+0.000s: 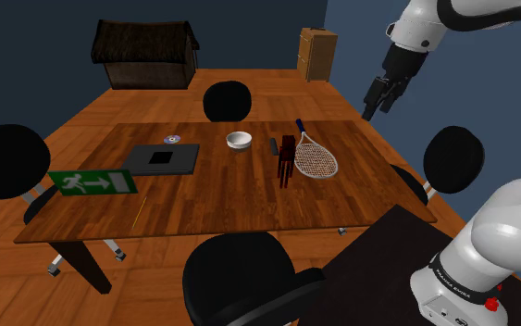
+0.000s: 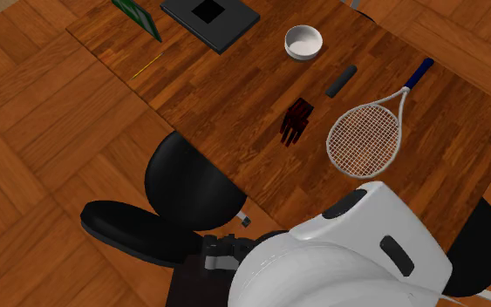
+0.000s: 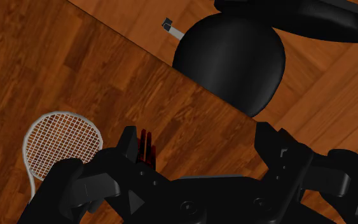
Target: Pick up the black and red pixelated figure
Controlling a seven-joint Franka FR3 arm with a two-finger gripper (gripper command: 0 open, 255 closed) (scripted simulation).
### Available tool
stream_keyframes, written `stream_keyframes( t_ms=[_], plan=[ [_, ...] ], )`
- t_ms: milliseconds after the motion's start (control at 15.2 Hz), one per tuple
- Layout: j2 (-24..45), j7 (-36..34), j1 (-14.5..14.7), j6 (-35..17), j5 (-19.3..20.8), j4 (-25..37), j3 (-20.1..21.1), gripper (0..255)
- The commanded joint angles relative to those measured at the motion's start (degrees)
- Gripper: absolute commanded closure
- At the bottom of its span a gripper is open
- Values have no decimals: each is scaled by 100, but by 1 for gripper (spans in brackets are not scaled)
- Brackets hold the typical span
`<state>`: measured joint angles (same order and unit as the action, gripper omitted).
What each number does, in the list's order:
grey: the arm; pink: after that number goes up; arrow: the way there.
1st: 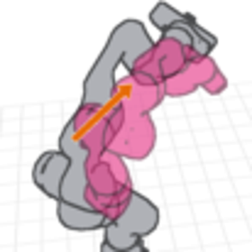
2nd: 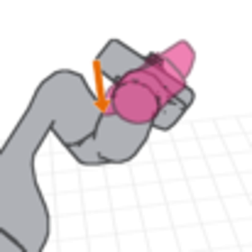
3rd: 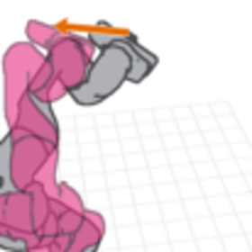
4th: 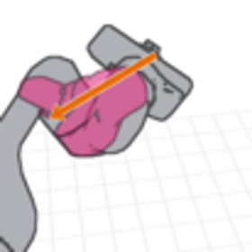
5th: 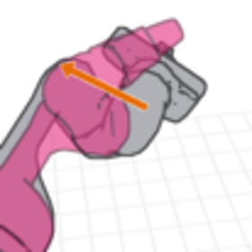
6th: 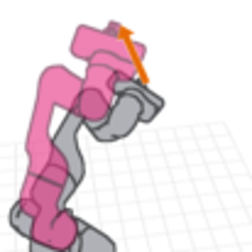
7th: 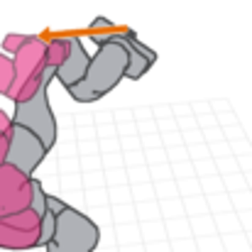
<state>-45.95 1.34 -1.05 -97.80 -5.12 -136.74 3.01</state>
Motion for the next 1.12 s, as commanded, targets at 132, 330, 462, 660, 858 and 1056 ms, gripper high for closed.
stream_keyframes(
  t_ms=[132,330,462,660,858,1056],
  plan=[
    [407,19,-33,-311,24,55,1,0],
    [1041,39,-83,-744,63,195,2,0],
    [1477,46,-113,-1008,92,327,1,0],
    [2143,50,-159,-1360,138,580,0,0],
    [2819,45,-201,-1658,191,899,-4,0],
    [3500,32,-238,-1896,248,1281,-12,0]
  ],
)
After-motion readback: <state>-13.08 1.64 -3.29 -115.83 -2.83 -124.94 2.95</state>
